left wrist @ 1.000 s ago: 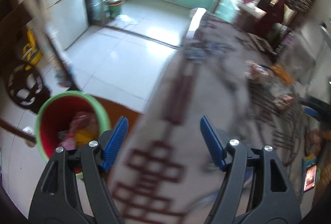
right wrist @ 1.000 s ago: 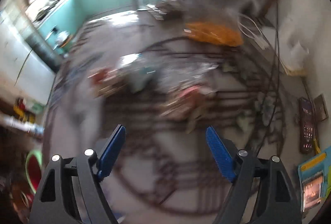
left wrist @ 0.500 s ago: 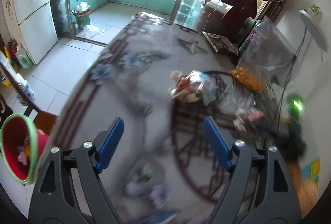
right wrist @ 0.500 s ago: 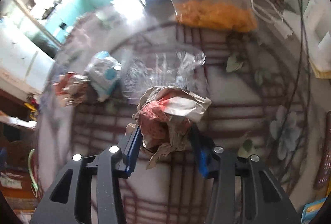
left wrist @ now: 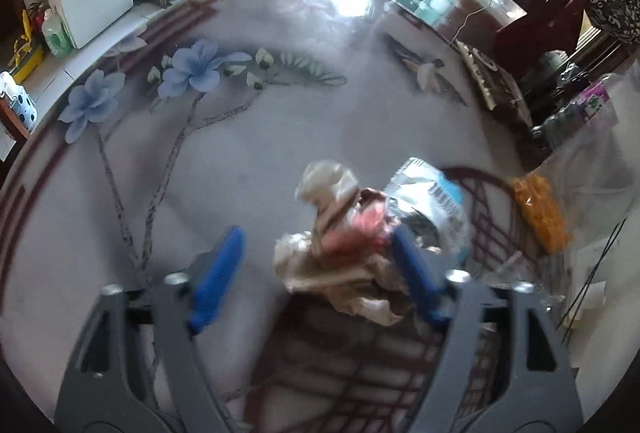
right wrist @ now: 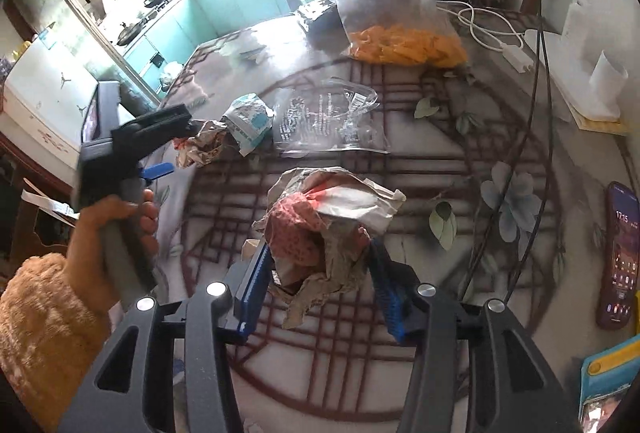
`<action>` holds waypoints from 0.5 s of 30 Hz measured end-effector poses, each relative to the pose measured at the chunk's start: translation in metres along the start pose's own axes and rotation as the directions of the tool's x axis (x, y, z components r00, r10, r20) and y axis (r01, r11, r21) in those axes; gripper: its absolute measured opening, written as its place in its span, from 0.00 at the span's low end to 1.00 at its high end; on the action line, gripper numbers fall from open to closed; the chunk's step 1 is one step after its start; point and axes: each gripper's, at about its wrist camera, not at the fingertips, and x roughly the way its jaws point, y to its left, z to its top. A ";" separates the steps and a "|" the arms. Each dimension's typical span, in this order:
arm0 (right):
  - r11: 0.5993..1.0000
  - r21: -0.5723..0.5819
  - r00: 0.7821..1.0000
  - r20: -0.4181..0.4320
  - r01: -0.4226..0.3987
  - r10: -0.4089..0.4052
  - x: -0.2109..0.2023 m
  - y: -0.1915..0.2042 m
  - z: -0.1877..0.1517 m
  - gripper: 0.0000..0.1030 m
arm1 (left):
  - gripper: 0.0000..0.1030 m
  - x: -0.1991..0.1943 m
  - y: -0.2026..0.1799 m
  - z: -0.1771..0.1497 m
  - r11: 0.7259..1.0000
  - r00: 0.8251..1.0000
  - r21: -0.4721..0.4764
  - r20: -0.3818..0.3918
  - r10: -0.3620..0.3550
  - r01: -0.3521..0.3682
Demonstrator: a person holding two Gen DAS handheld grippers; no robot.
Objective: Collect trash
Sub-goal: 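Grasp the crumpled white-pink tissue with the left gripper while the right gripper holds the paper, then carry the tissue and the red-white paper from the table over the red bucket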
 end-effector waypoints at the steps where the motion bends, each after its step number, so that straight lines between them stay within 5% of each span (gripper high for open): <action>1: 1.000 0.001 1.000 0.003 0.000 0.000 -0.002 0.001 -0.001 0.46 | 0.38 0.003 0.000 -0.001 1.000 1.000 0.005 -0.017 -0.011 0.011; 5: 1.000 -0.001 1.000 0.017 0.003 -0.003 -0.009 0.007 0.000 0.46 | 0.26 -0.011 -0.002 -0.004 0.999 0.999 0.043 -0.014 -0.031 0.032; 15: 0.994 -0.098 0.996 0.083 0.045 -0.037 -0.031 0.062 -0.002 0.46 | 0.26 -0.129 0.018 -0.041 0.970 0.990 0.235 0.117 -0.084 0.055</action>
